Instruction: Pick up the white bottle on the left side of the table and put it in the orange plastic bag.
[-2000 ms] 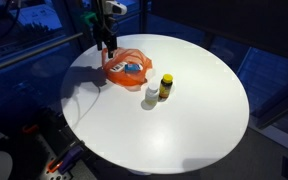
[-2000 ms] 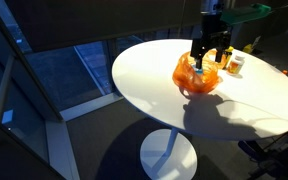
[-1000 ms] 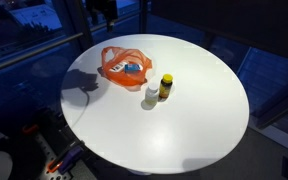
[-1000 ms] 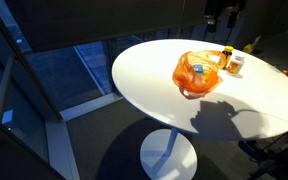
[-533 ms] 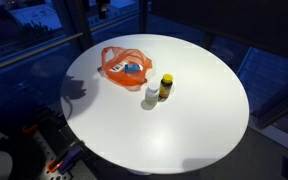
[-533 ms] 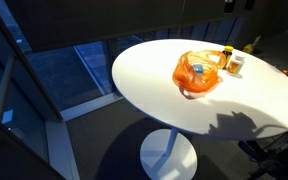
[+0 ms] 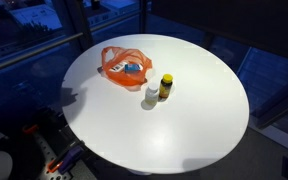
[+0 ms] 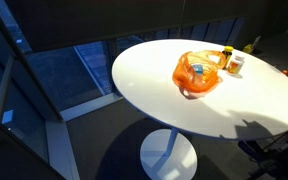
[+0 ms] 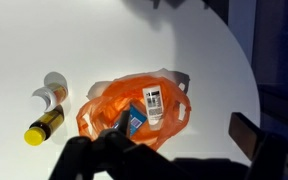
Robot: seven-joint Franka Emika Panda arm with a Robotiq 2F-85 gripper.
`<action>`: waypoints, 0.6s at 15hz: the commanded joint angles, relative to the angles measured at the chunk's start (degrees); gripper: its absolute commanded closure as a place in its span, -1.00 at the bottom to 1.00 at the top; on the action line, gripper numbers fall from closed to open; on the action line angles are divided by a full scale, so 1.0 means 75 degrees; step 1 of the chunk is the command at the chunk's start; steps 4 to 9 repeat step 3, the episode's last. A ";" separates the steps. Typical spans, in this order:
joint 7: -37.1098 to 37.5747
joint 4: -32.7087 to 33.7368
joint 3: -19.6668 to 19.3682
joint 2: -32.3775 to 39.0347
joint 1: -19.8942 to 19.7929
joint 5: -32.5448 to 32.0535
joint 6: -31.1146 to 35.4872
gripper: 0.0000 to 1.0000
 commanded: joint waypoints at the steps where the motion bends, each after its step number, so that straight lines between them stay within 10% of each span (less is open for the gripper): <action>1: -0.0040 -0.0003 0.0121 -0.0030 -0.0133 0.0036 -0.0021 -1.00; 9: -0.0050 -0.0030 0.0121 -0.0057 -0.0133 0.0041 -0.0020 -1.00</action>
